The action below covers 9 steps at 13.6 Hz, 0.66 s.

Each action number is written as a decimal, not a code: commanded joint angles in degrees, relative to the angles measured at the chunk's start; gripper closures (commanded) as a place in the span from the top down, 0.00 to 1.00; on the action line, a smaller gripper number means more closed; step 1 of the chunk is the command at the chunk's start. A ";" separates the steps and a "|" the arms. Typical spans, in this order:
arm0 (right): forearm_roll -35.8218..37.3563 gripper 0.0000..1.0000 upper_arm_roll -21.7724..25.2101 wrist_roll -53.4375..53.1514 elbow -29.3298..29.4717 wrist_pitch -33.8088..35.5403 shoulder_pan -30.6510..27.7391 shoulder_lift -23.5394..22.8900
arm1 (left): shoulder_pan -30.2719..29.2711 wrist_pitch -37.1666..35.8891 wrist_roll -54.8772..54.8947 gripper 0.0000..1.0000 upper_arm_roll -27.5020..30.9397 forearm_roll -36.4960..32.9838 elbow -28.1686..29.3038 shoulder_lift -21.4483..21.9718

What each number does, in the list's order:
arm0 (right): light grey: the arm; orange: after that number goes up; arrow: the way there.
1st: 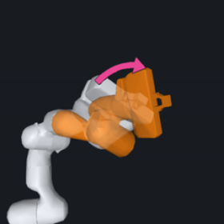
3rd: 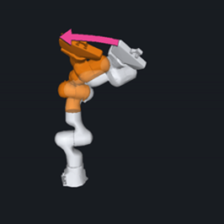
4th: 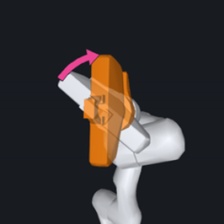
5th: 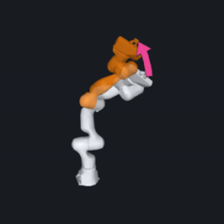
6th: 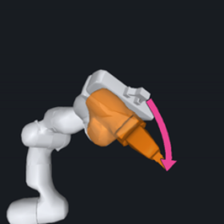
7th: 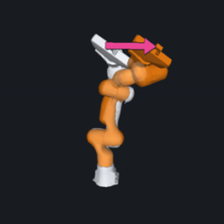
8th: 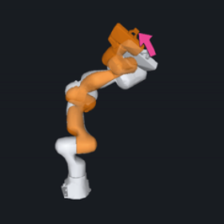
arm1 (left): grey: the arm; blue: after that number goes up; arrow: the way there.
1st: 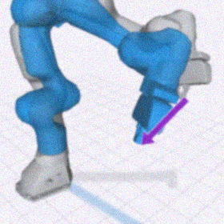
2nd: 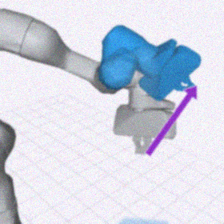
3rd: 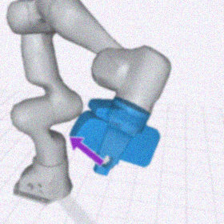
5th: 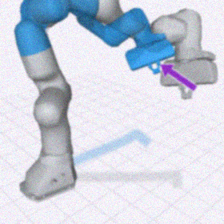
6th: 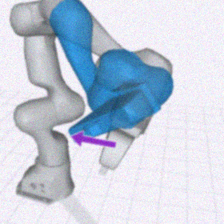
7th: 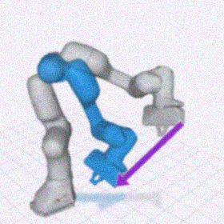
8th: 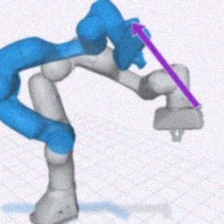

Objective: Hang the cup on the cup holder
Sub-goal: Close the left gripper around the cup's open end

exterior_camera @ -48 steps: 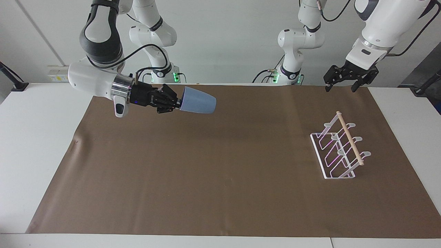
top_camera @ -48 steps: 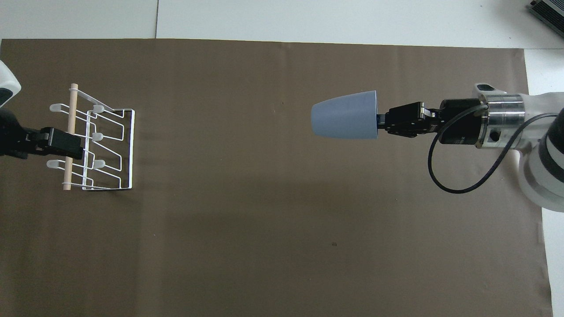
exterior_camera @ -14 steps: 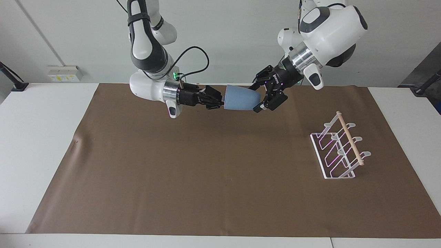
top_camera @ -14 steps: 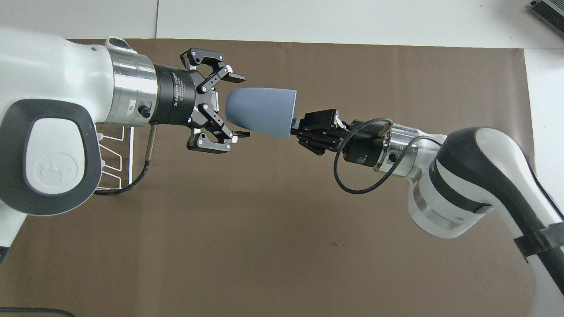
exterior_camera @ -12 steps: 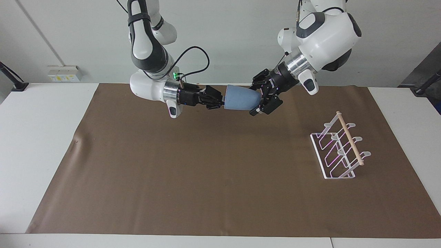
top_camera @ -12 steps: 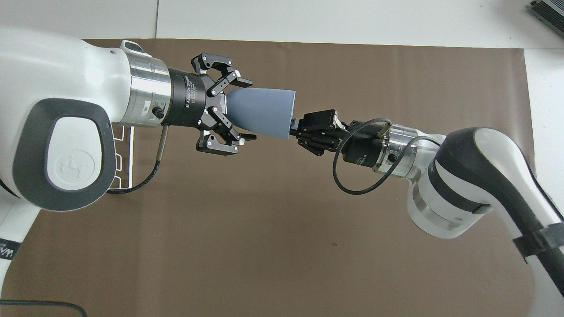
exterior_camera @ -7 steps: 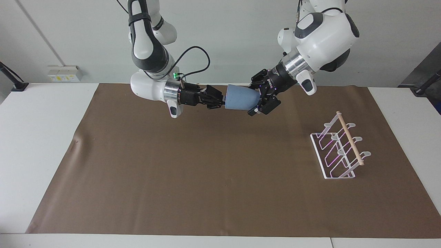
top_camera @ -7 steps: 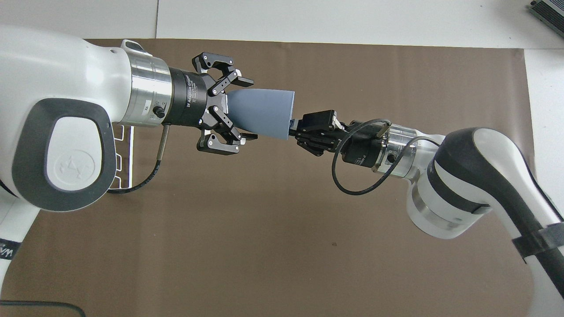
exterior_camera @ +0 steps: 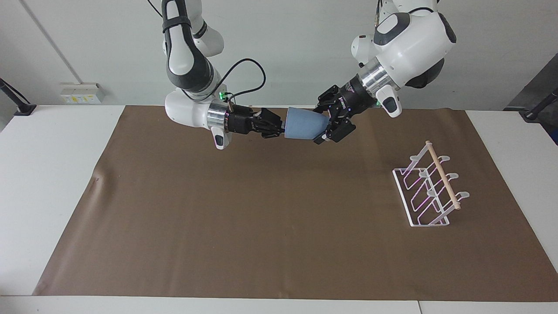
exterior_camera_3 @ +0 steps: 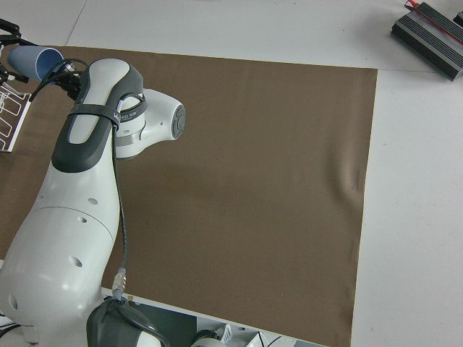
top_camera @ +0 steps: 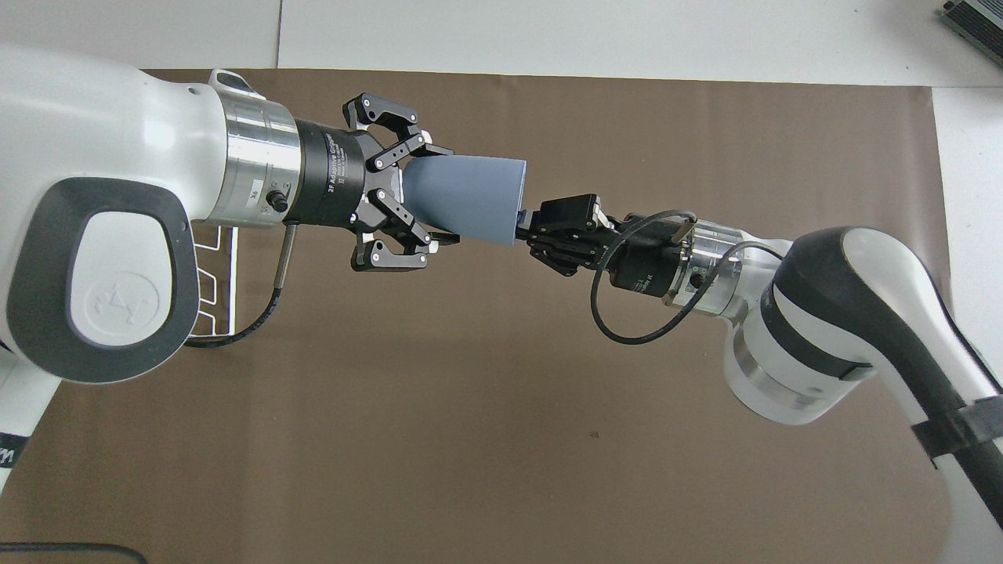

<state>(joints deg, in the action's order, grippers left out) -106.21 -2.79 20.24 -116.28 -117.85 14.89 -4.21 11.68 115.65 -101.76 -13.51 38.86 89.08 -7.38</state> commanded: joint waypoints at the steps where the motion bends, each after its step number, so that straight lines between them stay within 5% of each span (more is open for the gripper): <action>1: -1.46 0.00 -0.11 1.03 -0.79 -0.63 0.41 0.78 | 0.19 -0.96 -1.16 0.00 0.42 -0.90 0.04 1.05; 9: -1.28 0.00 -0.11 0.94 -0.26 -2.56 0.49 0.34 | 0.10 -1.40 -0.90 0.00 0.77 -0.98 0.30 1.49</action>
<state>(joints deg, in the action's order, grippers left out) -106.21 -2.88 20.24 -116.23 -118.10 15.10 -4.15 11.66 115.11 -101.49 -13.30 38.49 89.09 -7.12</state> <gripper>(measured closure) 0.956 0.220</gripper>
